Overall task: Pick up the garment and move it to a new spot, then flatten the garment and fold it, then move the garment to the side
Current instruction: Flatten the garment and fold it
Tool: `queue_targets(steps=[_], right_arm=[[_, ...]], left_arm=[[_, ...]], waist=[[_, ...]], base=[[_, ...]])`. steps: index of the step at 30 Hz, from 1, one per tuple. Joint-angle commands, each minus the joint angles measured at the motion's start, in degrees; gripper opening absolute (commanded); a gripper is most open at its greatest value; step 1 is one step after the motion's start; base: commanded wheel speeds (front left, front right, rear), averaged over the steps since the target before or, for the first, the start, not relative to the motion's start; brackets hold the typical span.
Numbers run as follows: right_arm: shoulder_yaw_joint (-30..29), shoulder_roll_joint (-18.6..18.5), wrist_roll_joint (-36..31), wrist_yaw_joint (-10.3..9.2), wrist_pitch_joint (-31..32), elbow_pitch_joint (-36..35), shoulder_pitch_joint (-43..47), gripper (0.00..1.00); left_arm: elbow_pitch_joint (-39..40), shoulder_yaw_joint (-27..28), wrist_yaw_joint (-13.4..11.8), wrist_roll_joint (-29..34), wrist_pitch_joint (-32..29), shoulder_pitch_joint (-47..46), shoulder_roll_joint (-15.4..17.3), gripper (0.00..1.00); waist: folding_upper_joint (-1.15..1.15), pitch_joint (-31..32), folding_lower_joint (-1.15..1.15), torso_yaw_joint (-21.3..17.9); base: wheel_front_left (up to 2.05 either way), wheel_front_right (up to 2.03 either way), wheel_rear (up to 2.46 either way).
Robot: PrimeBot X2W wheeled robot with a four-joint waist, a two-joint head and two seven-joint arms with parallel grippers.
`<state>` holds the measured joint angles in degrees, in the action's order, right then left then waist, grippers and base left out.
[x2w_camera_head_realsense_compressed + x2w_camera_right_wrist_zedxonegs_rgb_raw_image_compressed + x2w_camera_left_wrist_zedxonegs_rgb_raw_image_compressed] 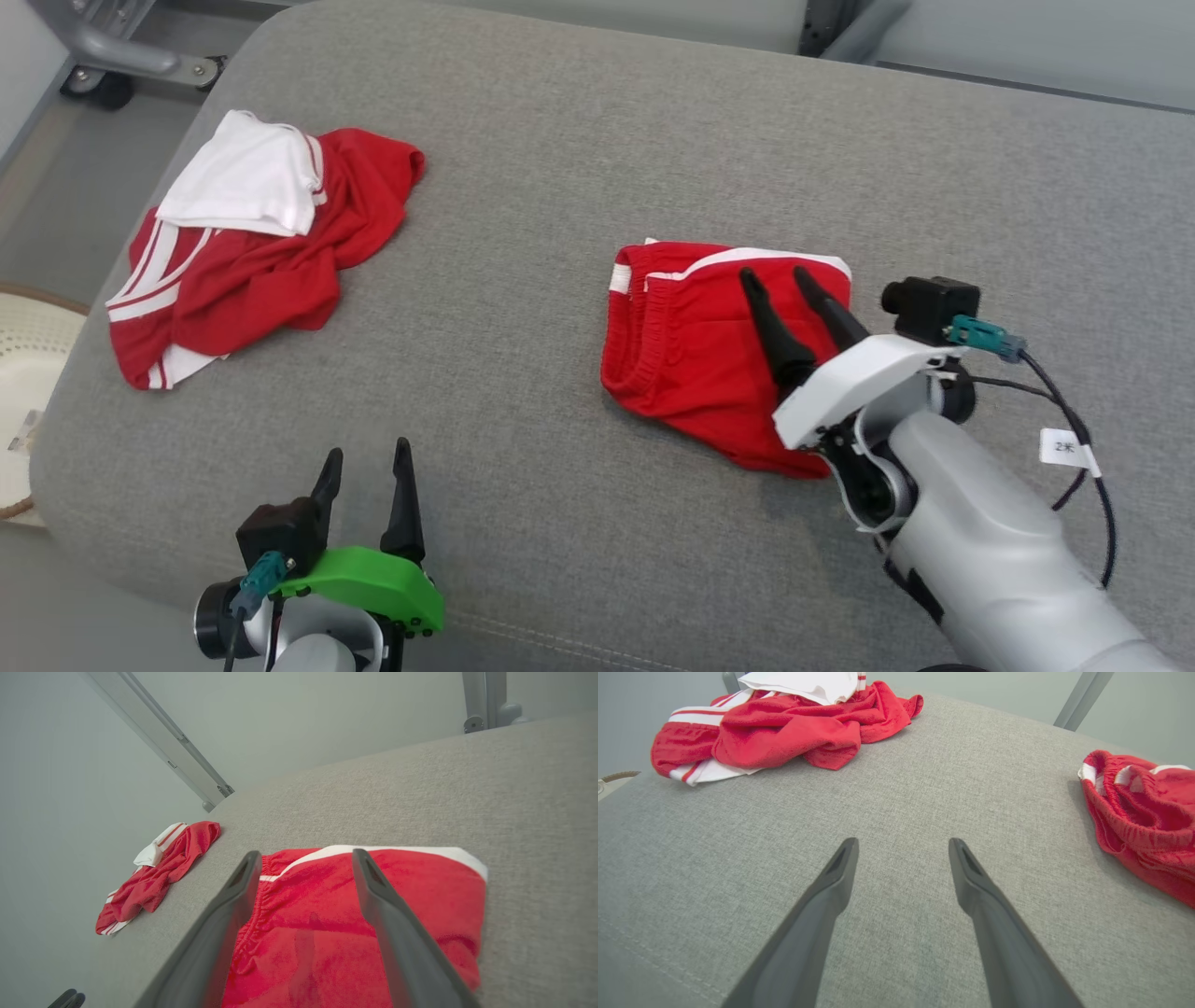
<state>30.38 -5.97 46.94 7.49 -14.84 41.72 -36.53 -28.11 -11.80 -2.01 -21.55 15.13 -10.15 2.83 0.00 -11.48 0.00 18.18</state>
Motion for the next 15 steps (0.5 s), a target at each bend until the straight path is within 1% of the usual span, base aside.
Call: queue_targets(steps=[1, 2, 5, 9, 10, 12, 15], right_arm=[[-3.4, -2.1, -4.6, 0.0, -0.3, -2.5, 2.2, 1.0], [-5.7, -2.7, -6.6, 0.0, -0.3, -3.8, 3.6, 1.0], [-12.5, -3.1, -13.2, 0.0, -0.3, -7.4, 8.2, 1.0], [-20.7, -1.5, -18.2, 0.0, -0.3, -10.9, 13.9, 1.0], [-20.7, -1.5, -18.2, 0.0, -0.3, -10.9, 13.9, 1.0], [-23.5, -1.0, -20.4, 0.0, -0.3, -12.2, 16.4, 1.0], [-26.1, -0.3, -23.7, 0.0, -0.4, -13.8, 19.1, 1.0]], left_arm=[[0.8, 1.4, 0.0, 1.3, 0.0, 0.2, 0.1, 1.0], [1.1, 1.9, 0.0, 1.9, 0.0, 0.0, 0.2, 1.0], [1.9, 3.9, 0.1, 2.9, 0.0, -0.2, 0.1, 1.0], [2.7, 6.3, 0.4, 4.2, 0.0, 0.0, 0.2, 1.0], [2.7, 6.3, 0.4, 4.2, 0.0, 0.0, 0.2, 1.0], [3.0, 7.4, 0.6, 5.1, 0.0, 0.5, 0.2, 1.0], [2.9, 9.2, 1.0, 6.0, 0.0, 1.4, 0.2, 1.0]], waist=[[0.0, 2.3, 0.0, -6.0], [0.0, 2.4, 0.0, -7.0], [0.0, 2.8, 0.0, -10.3], [0.0, 3.6, 0.0, -14.2], [0.0, 3.6, 0.0, -14.2], [0.0, 3.9, 0.0, -15.7], [0.0, 4.3, 0.0, -17.5]], base=[[0.0, 0.0, 0.0], [0.0, 0.0, 0.0], [0.0, 0.0, 0.0], [0.0, 0.0, 0.0], [0.0, 0.0, 0.0], [0.0, 0.0, 0.0], [0.0, 0.0, 0.0]])
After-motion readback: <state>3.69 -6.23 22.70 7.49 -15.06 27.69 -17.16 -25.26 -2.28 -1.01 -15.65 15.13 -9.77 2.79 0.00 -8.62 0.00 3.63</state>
